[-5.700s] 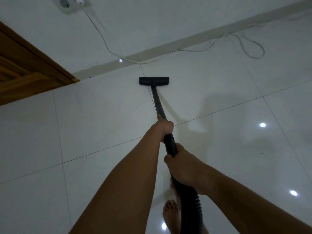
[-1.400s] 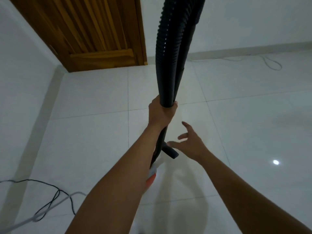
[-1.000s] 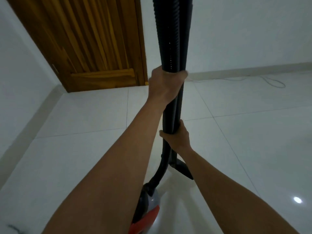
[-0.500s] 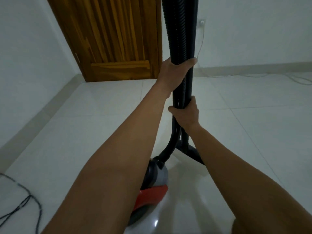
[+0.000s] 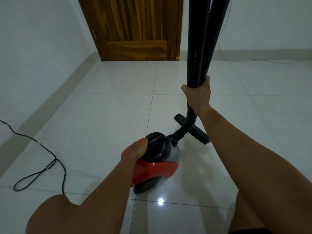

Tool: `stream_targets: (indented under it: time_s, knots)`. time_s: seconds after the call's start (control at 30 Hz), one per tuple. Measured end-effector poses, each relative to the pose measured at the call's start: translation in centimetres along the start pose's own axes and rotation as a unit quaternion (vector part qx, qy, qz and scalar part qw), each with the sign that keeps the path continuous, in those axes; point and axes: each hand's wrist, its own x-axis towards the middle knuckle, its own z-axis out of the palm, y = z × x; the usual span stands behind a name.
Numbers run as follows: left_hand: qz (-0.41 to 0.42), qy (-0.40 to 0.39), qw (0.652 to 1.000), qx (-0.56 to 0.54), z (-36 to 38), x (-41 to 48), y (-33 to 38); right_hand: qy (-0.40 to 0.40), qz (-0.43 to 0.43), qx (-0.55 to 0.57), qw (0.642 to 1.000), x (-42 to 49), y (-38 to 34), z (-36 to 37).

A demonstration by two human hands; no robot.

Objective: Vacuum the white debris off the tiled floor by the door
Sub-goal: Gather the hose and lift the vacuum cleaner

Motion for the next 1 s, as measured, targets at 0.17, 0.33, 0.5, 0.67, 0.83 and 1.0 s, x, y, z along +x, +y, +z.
stream_targets:
  time_s: [0.17, 0.33, 0.5, 0.67, 0.83, 1.0]
  knots:
    - [-0.031, -0.019, 0.999, -0.03, -0.2, 0.5, -0.2, -0.002, -0.003, 0.003, 1.0, -0.7, 0.0, 1.2]
    - [-0.065, -0.02, 0.994, -0.085, 0.2, 1.9, -1.4, -0.007, -0.004, 0.007, 1.0, -0.8, 0.0, 1.5]
    - [-0.064, -0.004, 0.991, -0.122, 0.8, 2.3, -1.7, -0.008, -0.006, 0.006, 1.0, -1.0, -0.2, 1.6]
    - [-0.047, -0.063, 0.991, -0.111, 0.0, 1.9, -1.2, -0.007, -0.013, 0.004, 1.0, -1.5, -0.5, 1.2]
    - [0.036, 0.031, 0.996, 0.072, -0.1, 2.7, -0.1, -0.01, -0.02, -0.006, 1.0, -1.5, -0.2, 0.5]
    - [0.137, -0.016, 0.981, 0.138, 0.8, 2.5, 2.8, -0.009, -0.014, -0.009, 1.0, -0.8, -0.1, -0.3]
